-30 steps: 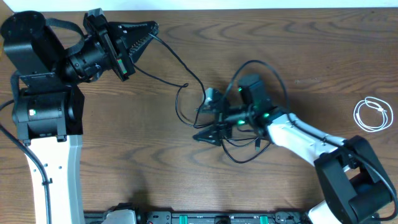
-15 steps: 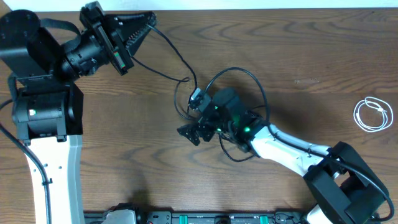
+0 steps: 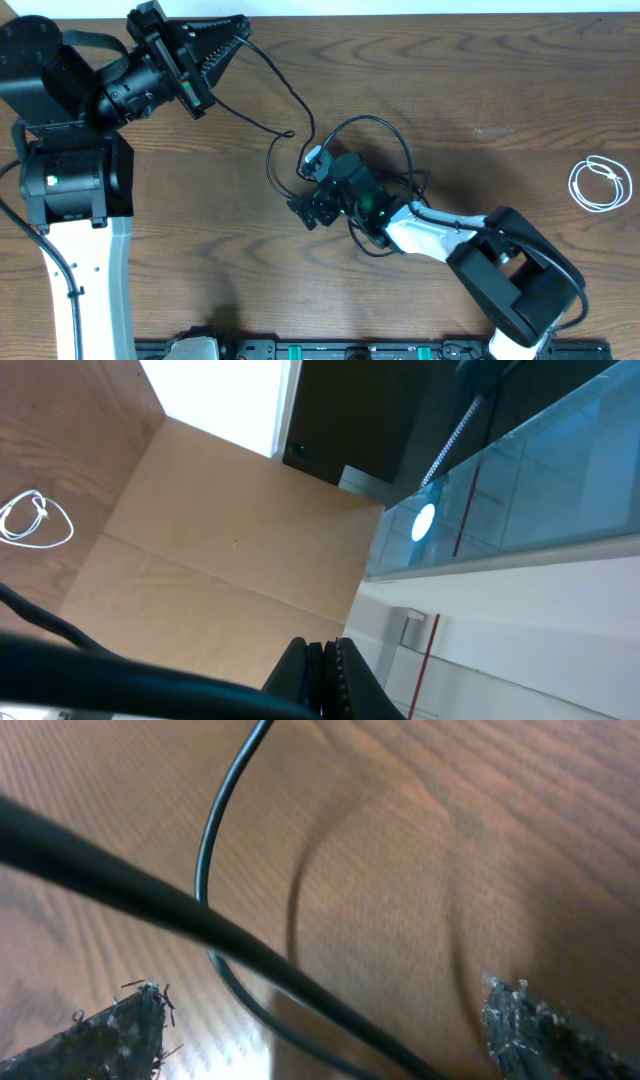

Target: Untangle cables

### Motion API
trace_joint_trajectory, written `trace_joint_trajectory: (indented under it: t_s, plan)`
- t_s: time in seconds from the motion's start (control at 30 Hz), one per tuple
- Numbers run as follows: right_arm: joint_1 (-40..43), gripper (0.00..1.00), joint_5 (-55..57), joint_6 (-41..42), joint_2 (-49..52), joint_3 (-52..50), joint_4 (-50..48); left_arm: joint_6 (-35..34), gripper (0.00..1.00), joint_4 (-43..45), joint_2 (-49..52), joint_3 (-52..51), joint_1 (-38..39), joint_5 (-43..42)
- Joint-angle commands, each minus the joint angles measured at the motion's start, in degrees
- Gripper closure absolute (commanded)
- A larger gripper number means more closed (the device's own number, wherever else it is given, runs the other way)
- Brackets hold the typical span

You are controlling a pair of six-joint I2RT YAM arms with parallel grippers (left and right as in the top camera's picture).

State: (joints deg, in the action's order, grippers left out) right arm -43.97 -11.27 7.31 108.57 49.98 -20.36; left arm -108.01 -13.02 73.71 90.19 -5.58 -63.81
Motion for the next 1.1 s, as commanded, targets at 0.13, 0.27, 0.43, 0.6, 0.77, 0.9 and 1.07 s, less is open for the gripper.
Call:
trace_joint_trajectory:
  t_s: [0.13, 0.27, 0.43, 0.6, 0.77, 0.9, 1.07]
  plan:
    - [-0.3, 0.74, 0.9, 0.1, 1.2, -0.2, -6.1, 0.0, 0.93, 0.5, -0.9, 0.8, -0.3, 0.2]
    - [-0.2, 0.99, 0.6, 0.1, 0.6, -0.2, -6.6, 0.2, 0.93, 0.5, -0.8, 0.8, -0.3, 0.2]
    - [0.3, 0.99, -2.2, 0.2, -4.5, -0.2, -5.5, 0.4, 0.92, 0.5, -0.8, 0.8, -0.3, 0.2]
    - [1.7, 0.99, -9.0, 0.4, -12.6, -0.2, -3.0, 2.1, 0.92, 0.5, -0.8, 0.8, -0.3, 0.2]
    - [3.7, 0.99, -11.0, 0.4, -20.3, -0.2, -1.0, 3.4, 0.92, 0.5, -0.8, 0.8, -0.3, 0.2]
    - [6.0, 0.99, -10.9, 0.3, -24.8, -0.2, -1.8, 3.4, 0.93, 0.5, -0.7, 0.8, -0.3, 0.2]
    - [10.3, 0.99, -10.7, 0.4, -26.9, -0.2, -3.2, 5.6, 0.93, 0.5, -0.7, 0.8, -0.3, 0.2]
